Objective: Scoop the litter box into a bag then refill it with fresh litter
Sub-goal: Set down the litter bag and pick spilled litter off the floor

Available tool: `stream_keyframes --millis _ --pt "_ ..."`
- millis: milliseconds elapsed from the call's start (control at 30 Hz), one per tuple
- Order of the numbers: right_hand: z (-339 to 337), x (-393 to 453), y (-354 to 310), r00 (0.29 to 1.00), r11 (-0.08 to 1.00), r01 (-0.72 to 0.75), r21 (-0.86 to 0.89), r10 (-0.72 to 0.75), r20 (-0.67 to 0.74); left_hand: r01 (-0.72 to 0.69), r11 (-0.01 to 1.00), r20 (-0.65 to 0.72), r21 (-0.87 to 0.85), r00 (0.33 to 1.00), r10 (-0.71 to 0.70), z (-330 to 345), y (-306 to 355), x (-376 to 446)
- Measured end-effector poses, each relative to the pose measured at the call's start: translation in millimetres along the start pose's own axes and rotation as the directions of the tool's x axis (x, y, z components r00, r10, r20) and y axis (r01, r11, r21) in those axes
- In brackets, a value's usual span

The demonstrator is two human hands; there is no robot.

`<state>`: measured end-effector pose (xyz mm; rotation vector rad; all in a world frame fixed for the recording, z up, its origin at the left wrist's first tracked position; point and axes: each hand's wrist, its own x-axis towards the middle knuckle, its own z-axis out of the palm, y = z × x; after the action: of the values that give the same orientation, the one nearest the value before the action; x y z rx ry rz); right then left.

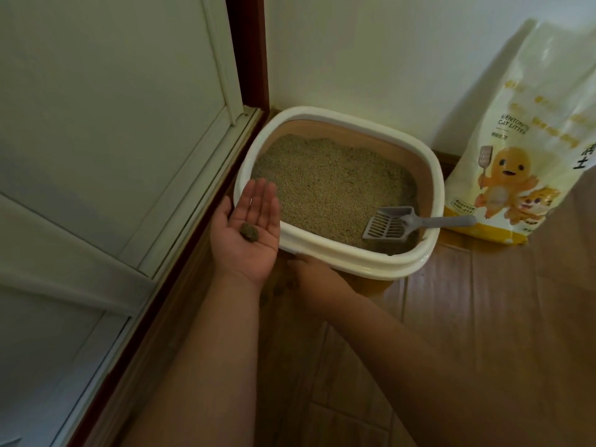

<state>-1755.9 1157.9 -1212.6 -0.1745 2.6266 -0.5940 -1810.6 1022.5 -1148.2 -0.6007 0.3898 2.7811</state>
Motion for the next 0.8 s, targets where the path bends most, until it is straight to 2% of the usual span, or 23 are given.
stream_keyframes --millis 133,267,467,633,700,767,800 --pt "24 6 12 0.991 0.997 -0.051 -0.058 0.057 0.123 0.001 1.0 -0.006 0.009 1.0 -0.001 -1 7 -1" --pt "42 8 16 0.974 0.985 -0.031 -0.17 0.068 0.215 0.015 1.0 -0.023 0.014 1.0 -0.015 -3 9 0" --pt "55 3 12 0.995 0.986 -0.04 -0.16 0.054 0.086 0.014 1.0 -0.032 0.022 0.999 -0.014 -6 13 2" --pt "64 -3 17 0.992 0.987 -0.056 -0.151 0.073 0.106 0.016 1.0 -0.031 0.02 0.999 -0.015 -4 12 2" --pt "55 -6 15 0.997 0.995 -0.054 -0.085 0.058 0.043 0.015 1.0 -0.031 0.013 0.999 -0.014 -3 11 2" --pt "35 -6 10 0.989 0.999 0.006 0.044 0.001 -0.149 0.015 1.0 -0.034 0.013 0.999 -0.014 -3 9 3" --pt "23 -5 6 0.963 0.992 0.071 0.103 -0.041 -0.267 0.011 1.0 -0.038 0.016 0.999 -0.01 -3 8 3"
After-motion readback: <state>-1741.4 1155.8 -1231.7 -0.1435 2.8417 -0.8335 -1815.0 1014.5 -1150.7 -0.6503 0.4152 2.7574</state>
